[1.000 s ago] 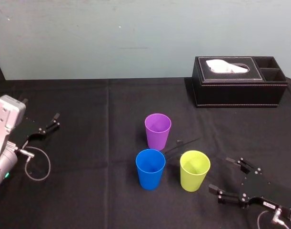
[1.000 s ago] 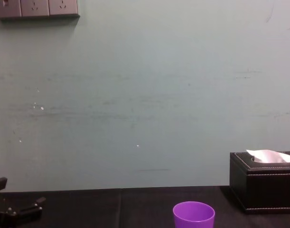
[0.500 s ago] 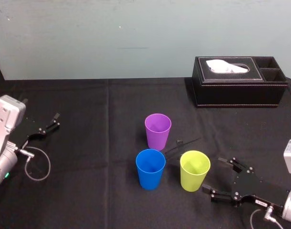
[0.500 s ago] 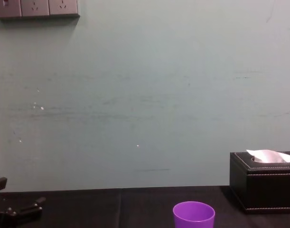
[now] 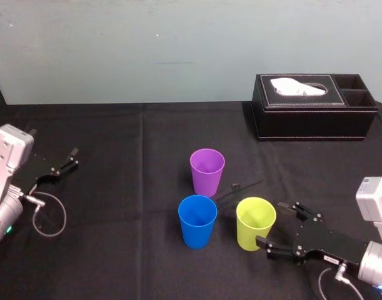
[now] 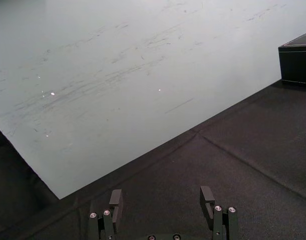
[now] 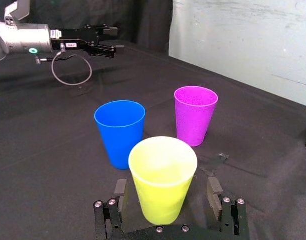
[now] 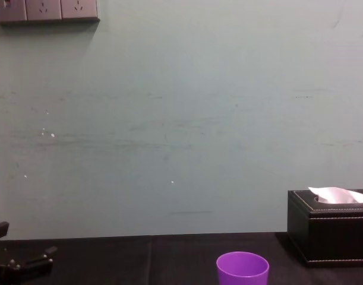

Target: Stack the three plastic cups sequentially using one hand.

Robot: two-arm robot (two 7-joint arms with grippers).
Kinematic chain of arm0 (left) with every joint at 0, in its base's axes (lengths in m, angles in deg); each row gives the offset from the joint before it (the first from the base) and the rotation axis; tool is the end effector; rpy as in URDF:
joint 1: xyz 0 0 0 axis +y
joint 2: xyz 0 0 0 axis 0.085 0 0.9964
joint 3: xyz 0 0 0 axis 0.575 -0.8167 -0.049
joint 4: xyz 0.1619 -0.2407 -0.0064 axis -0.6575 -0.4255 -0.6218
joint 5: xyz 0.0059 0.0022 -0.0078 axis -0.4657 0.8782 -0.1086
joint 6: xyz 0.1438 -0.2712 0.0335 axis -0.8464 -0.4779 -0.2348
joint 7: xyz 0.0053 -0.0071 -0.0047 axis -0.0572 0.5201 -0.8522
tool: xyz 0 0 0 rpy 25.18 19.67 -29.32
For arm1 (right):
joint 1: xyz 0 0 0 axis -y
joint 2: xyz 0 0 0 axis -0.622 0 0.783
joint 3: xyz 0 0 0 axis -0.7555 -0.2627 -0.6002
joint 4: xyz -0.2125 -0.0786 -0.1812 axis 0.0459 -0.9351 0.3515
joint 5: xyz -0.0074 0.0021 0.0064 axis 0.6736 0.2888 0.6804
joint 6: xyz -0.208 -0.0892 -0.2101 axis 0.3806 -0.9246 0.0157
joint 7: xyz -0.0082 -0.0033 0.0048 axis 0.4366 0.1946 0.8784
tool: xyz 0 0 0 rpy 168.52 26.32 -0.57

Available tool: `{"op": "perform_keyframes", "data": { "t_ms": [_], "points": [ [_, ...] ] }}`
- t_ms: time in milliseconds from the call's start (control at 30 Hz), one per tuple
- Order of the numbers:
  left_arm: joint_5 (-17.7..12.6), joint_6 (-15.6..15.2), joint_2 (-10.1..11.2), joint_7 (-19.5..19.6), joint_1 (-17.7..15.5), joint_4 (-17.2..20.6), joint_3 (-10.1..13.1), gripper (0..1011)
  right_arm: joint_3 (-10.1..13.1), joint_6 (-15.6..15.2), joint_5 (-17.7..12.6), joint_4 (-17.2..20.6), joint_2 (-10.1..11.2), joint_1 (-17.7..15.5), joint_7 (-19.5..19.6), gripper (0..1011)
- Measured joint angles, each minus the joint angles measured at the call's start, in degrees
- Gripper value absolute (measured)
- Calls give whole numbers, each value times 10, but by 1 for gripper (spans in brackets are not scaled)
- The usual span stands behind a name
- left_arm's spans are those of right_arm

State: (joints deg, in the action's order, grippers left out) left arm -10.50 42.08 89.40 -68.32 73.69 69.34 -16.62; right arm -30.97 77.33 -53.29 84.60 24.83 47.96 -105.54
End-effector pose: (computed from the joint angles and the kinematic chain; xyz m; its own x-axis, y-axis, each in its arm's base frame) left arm 0.3580 0.0827 -0.3023 0.2923 0.8804 0.3735 -0.9552 0.2874 0.0701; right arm 0.2970 -0.1157 -0.3028 0.7856 -0.6121 0.0904 0.6151 0.7569 -0.2209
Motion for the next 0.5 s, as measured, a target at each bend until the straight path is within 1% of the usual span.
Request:
{"op": "perform_keyframes", "data": {
  "t_ms": [500],
  "points": [
    [0, 0, 0, 0, 0, 0, 0, 1011, -22, -16, 10, -13, -17, 30, 7, 1003]
  ]
}}
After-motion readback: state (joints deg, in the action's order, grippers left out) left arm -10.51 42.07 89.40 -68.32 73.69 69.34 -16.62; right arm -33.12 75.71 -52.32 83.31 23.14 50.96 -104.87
